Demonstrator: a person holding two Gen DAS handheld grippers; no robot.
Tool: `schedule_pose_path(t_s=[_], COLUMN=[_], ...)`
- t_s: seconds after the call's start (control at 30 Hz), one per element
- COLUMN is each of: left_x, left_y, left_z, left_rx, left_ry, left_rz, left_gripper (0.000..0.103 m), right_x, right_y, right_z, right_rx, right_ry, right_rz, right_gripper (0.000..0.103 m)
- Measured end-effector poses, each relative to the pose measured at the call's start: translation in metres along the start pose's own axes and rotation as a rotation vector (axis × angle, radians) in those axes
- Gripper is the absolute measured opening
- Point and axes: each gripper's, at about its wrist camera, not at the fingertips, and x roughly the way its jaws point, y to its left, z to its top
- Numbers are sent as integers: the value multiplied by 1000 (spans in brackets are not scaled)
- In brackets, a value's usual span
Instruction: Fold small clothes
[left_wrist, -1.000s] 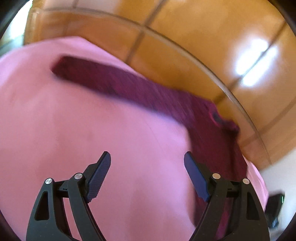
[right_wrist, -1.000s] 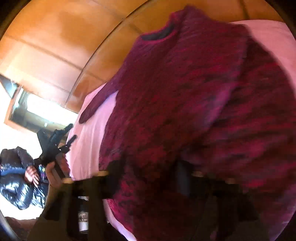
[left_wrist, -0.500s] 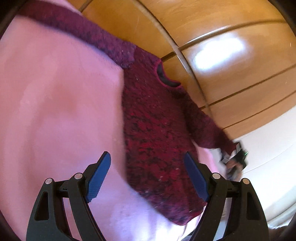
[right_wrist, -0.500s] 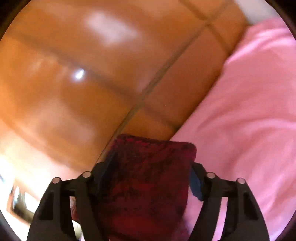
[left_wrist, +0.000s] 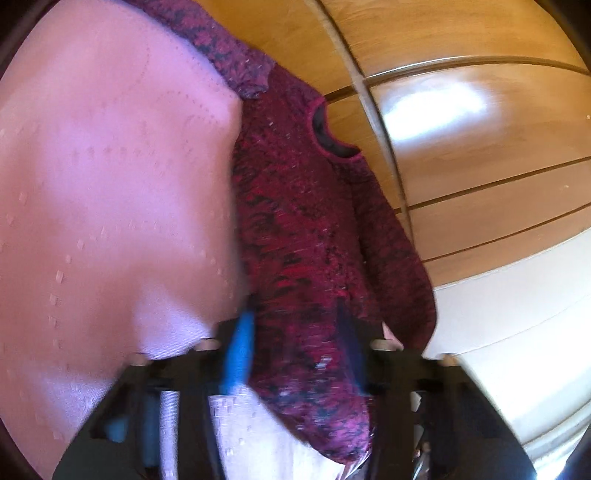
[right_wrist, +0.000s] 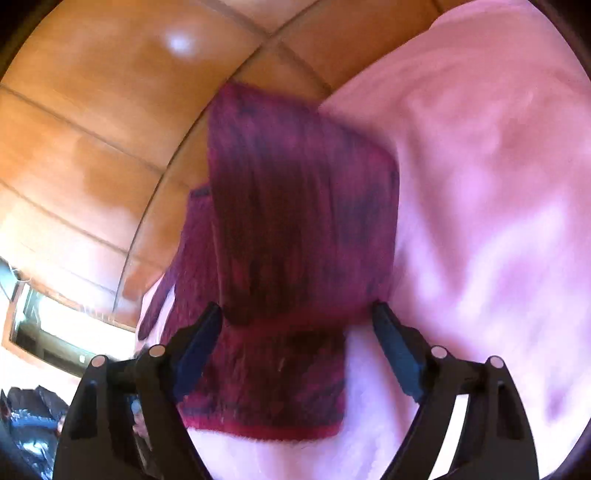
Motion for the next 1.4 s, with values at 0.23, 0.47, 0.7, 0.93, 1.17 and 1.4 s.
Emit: schedule_pose_path(t_s=[0.23, 0.47, 0.7, 0.93, 1.17, 1.4], left_x=[-11, -62, -134, -157, -128, -146], left_y=[-20, -91, -120, -12, 27, 13], left_z=[-2, 21, 11, -29, -87, -102], left_rx=[67, 215, 383, 210, 141, 248], left_ry=[-18, -69, -4, -7, 66, 24], left_rz=[57, 69, 201, 307, 250, 287], left_gripper=[13, 2, 0, 34, 37, 10], right_x=[13, -28, -61, -8, 28, 11], right_y=[22, 106, 123, 57, 53, 94], right_z=[-12, -11, -66, -124, -108, -135], right_rx=[-93, -254, -367, -300, -284, -393], right_ry=[38, -71, 17, 166, 176, 156], right_rz=[-101, -35, 22, -102, -148, -136], right_gripper=[39, 23, 23, 38, 53, 21])
